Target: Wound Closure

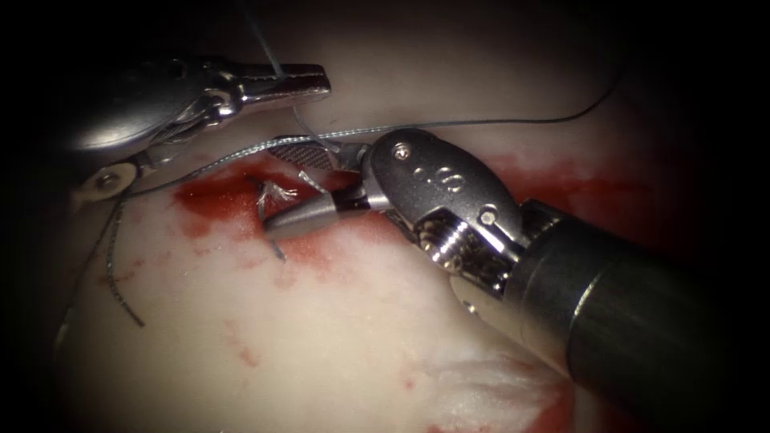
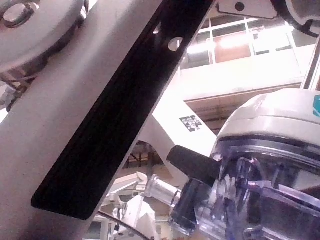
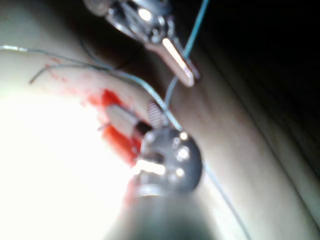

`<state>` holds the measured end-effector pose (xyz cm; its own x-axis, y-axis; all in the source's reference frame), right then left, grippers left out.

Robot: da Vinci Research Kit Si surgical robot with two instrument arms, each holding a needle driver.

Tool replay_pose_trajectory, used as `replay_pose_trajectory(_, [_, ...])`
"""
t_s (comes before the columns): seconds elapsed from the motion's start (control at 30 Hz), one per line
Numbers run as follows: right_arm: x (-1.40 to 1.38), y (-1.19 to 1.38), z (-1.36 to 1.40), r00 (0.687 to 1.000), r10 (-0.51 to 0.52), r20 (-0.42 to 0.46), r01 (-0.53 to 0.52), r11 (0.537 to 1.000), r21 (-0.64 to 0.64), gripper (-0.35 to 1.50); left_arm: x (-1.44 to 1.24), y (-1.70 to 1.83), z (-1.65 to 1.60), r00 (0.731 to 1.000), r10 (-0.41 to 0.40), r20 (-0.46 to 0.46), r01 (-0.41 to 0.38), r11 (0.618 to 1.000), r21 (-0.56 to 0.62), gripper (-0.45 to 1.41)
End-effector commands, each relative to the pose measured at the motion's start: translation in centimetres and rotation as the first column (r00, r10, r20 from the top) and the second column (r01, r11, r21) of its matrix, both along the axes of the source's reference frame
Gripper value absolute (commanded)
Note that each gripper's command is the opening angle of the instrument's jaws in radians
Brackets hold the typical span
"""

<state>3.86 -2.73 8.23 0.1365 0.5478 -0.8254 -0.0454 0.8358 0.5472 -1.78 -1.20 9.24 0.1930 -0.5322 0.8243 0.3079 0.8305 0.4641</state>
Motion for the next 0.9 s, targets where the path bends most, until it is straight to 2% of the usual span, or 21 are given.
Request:
replay_pose_trajectory(0.03, [-0.05,0.1,-0.03,1.0,0.014,0.001,-0.014,1.0,-0.003,1.48,-0.05,0.12,-0.06,1.0,-0.002,0.004,0.002,1.0,-0.005,-0.45])
replay_pose_trajectory(0.2, [-0.45,0.15,-0.19,1.0,0.027,-0.007,-0.026,0.996,0.081,1.36,0.02,0.0,-0.15,1.0,0.005,0.015,-0.006,1.0,0.009,-0.45])
replay_pose_trajectory(0.3, [-0.61,0.22,-0.29,0.999,0.033,-0.01,-0.031,0.991,0.131,1.35,0.08,-0.13,-0.22,0.998,-0.001,0.067,-0.01,0.988,0.154,-0.45])
replay_pose_trajectory(0.43, [-0.81,0.32,-0.45,0.999,0.035,-0.015,-0.032,0.979,0.201,1.35,0.26,-0.51,-0.3,0.992,0.072,0.102,-0.098,0.953,0.285,-0.45])
replay_pose_trajectory(0.5, [-0.91,0.35,-0.52,0.999,0.045,-0.013,-0.041,0.975,0.22,1.35,0.31,-0.7,-0.34,0.988,0.131,0.086,-0.151,0.942,0.301,-0.45])
replay_pose_trajectory(0.57, [-1.03,0.38,-0.59,0.997,0.071,-0.002,-0.068,0.97,0.233,1.35,0.32,-0.91,-0.4,0.969,0.22,0.11,-0.245,0.907,0.343,-0.45])
replay_pose_trajectory(0.63, [-1.14,0.41,-0.66,0.995,0.097,0.01,-0.096,0.96,0.263,1.35,0.31,-1.09,-0.47,0.962,0.25,0.108,-0.271,0.84,0.471,-0.45])
replay_pose_trajectory(0.7, [-1.21,0.42,-0.7,0.992,0.122,0.022,-0.123,0.953,0.278,1.33,0.29,-1.32,-0.56,0.951,0.308,0.04,-0.252,0.69,0.679,-0.45])
replay_pose_trajectory(0.73, [-1.25,0.43,-0.72,0.99,0.139,0.032,-0.143,0.949,0.28,1.33,0.29,-1.4,-0.61,0.942,0.335,-0.038,-0.177,0.587,0.79,-0.45])
replay_pose_trajectory(0.77, [-1.26,0.44,-0.73,0.988,0.152,0.039,-0.157,0.945,0.286,1.33,0.27,-1.47,-0.68,0.916,0.35,-0.198,0.035,0.422,0.906,-0.45])
replay_pose_trajectory(0.8, [-1.26,0.46,-0.75,0.985,0.167,0.047,-0.173,0.94,0.293,1.31,0.23,-1.51,-0.74,0.848,0.411,-0.335,0.175,0.38,0.908,-0.45])
replay_pose_trajectory(0.83, [-1.26,0.48,-0.75,0.984,0.173,0.05,-0.18,0.937,0.301,1.33,0.19,-1.52,-0.8,0.775,0.49,-0.4,0.17,0.448,0.878,-0.45])
replay_pose_trajectory(0.87, [-1.26,0.49,-0.76,0.983,0.175,0.052,-0.182,0.934,0.308,1.35,0.16,-1.51,-0.86,0.775,0.507,-0.379,0.06,0.537,0.842,-0.45])
replay_pose_trajectory(0.9, [-1.25,0.49,-0.76,0.983,0.175,0.052,-0.182,0.93,0.32,1.36,0.14,-1.5,-0.9,0.794,0.496,-0.353,0.024,0.554,0.832,-0.45])
